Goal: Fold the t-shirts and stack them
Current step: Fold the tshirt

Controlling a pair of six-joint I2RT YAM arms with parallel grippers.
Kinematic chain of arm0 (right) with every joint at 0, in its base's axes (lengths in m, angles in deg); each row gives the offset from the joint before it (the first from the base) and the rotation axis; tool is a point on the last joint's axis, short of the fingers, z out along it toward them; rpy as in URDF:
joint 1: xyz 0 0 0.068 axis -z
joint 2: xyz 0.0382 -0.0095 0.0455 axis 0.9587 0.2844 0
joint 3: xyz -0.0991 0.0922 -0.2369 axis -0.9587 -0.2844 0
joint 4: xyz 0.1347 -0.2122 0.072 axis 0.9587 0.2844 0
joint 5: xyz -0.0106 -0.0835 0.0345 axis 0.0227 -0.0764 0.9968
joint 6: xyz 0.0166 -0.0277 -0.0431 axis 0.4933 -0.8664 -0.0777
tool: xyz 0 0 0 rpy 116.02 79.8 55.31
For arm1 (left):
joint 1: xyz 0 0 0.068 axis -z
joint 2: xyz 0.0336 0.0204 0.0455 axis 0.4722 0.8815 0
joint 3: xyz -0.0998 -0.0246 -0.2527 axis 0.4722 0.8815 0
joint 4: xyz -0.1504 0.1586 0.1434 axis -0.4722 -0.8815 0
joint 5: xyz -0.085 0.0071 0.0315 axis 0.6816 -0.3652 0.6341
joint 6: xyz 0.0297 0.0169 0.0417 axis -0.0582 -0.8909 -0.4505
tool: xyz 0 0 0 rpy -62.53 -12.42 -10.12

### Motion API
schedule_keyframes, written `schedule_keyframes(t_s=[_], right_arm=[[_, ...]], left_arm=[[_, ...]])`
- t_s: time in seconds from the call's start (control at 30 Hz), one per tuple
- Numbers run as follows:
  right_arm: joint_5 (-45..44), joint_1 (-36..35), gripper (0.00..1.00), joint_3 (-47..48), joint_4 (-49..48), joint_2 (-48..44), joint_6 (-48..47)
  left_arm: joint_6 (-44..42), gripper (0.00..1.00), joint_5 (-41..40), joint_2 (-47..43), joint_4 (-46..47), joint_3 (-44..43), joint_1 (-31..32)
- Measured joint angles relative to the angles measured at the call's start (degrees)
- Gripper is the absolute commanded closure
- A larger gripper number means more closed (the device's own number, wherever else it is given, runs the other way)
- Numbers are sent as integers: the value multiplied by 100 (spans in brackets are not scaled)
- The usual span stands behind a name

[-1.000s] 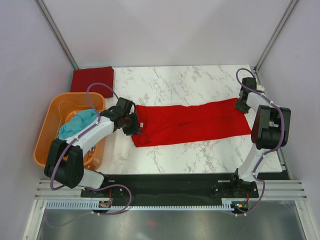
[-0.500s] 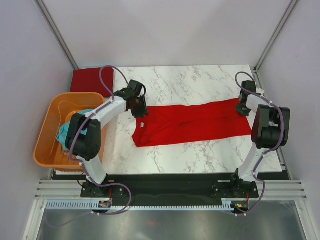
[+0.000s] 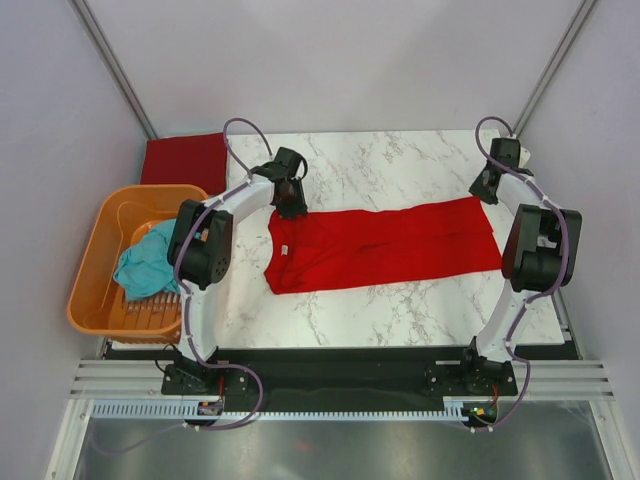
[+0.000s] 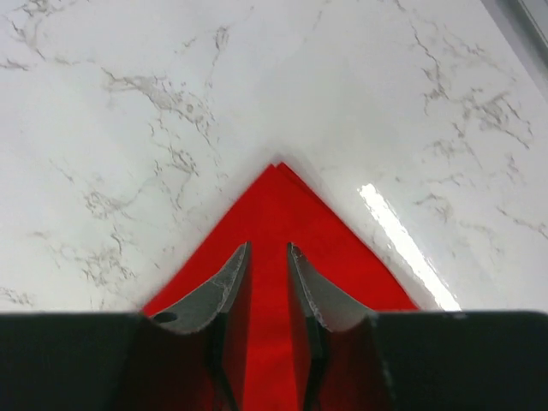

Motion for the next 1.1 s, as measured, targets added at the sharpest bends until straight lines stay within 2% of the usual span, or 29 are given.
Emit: schedule_keyframes(t_s=[0.3, 0.53, 0.73, 0.9, 1.1], right_arm=[[31, 7, 71, 485, -96, 968, -9], [-446, 214, 72, 595, -155, 1084, 341], [-717, 323, 73, 483, -363, 1084, 728], [-706, 330, 71, 444, -566, 1084, 824], [-503, 341, 67, 601, -468, 1062, 667]], left_arm=[[-26, 62, -208, 483, 0, -343, -13], [7, 63, -490, 592, 9, -503, -52], [199, 64, -516, 914, -9, -1003, -103], [256, 62, -332, 1200, -11, -1493, -129], [157, 57, -127, 1069, -63, -1567, -181]])
